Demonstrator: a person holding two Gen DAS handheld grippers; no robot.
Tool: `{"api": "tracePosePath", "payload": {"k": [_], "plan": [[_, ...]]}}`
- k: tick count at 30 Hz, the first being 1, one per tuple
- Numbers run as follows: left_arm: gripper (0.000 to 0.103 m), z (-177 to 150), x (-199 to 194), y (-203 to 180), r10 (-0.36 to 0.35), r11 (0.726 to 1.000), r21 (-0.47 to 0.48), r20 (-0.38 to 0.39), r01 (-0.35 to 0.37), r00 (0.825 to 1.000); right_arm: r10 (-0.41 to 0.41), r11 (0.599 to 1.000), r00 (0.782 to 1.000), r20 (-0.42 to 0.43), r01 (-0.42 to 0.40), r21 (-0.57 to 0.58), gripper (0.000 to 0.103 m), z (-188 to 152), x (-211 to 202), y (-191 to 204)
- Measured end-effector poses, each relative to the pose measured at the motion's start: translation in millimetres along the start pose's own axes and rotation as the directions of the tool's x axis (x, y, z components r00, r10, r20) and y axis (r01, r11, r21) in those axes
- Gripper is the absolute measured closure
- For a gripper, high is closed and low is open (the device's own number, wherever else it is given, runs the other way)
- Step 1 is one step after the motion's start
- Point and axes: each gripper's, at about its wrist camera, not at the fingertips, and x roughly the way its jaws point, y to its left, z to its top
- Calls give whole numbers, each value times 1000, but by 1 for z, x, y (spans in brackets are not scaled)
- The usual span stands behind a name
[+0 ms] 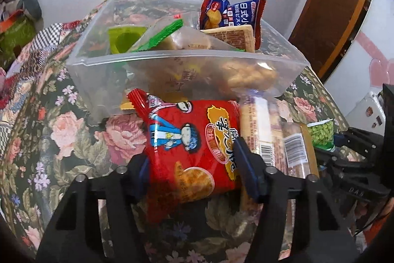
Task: Organize snacks
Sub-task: 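Grasp the red cartoon snack bag with the left tool while the right tool grasps the green pea bag, then carry both bags into the clear box and open both tools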
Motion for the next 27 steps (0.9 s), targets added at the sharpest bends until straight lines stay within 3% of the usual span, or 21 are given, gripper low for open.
{"api": "tracePosePath", "payload": {"k": [5, 13, 27], "plan": [[65, -5, -21, 1, 10, 1000, 2, 30, -10, 1000, 10, 1000, 1000, 7, -10, 11, 67, -6, -7, -4], [78, -9, -61, 0, 35, 999, 30, 85, -38, 996, 27, 999, 998, 62, -28, 24, 68, 1, -30, -3], [81, 24, -119, -9, 52, 995, 77, 219, -71, 974, 47, 999, 980, 194, -45, -13, 68, 47, -59, 12]]}}
